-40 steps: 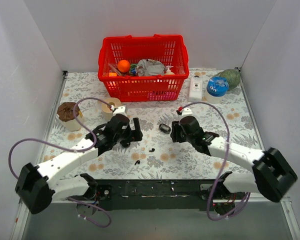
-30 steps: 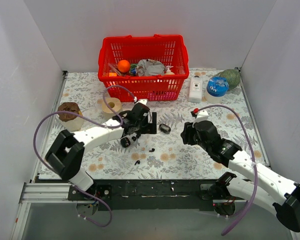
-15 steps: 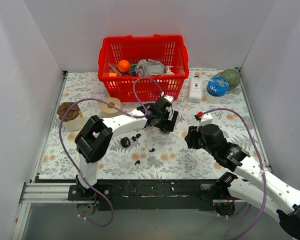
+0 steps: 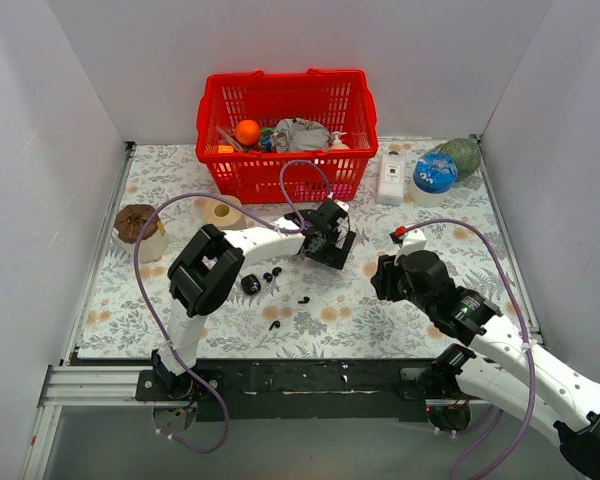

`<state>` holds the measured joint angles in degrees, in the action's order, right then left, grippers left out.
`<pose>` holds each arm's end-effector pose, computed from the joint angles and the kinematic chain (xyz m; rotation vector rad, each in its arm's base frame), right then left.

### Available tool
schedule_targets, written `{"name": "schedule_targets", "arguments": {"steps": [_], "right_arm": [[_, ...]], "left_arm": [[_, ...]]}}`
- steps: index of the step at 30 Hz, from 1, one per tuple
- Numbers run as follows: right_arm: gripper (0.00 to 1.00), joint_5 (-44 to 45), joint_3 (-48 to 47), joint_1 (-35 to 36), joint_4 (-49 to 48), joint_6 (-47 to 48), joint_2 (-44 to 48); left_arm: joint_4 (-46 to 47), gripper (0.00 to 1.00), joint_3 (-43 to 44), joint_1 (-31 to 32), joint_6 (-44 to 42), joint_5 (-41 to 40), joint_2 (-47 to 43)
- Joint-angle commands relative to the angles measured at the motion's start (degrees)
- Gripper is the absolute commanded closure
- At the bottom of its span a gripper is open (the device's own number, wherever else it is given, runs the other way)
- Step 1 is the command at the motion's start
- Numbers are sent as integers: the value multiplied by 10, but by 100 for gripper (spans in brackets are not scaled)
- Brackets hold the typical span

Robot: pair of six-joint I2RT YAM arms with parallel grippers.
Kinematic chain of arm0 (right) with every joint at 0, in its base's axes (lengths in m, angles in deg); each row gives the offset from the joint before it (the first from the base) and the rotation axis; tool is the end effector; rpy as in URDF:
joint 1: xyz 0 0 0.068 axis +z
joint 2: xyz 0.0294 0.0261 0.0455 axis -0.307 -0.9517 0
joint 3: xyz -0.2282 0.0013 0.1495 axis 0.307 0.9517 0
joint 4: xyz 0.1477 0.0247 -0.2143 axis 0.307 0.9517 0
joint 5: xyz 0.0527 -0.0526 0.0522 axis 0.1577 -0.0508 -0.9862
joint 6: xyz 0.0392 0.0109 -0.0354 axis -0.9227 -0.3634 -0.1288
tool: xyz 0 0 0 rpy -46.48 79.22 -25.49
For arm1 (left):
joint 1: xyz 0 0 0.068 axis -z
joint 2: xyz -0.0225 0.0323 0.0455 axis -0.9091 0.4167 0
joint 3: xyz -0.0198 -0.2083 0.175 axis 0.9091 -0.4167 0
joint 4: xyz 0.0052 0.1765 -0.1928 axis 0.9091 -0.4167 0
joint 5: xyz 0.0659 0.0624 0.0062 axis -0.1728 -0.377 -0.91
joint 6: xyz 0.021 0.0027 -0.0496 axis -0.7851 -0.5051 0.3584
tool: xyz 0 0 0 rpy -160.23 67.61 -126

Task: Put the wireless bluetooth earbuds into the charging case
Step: Pick up the charging case at the center of the board.

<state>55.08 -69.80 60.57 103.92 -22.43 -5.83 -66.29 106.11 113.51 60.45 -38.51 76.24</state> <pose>0.1264 0.1033 0.2550 -0.2348 2.0877 0.3771 0.2929 -0.3192 0.1654 -0.2220 2.6759 -0.4267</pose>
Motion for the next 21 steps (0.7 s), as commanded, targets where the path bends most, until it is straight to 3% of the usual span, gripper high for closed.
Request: {"name": "schedule_targets", "arguments": {"steps": [1,14,18,21], "right_arm": [[49,-7,5,-2,-13,5,-2],[49,-5,12,-2,-15,5,-3],[49,-5,12,-2,-14,5,-2],[49,-5,11,-2,-12,4,1]], "left_arm": [[-1,2,29,2,-8,2,3],[-3,2,38,6,-25,-3,22],[-5,8,32,6,-27,0,21],[-6,7,27,6,-33,2,17]]}}
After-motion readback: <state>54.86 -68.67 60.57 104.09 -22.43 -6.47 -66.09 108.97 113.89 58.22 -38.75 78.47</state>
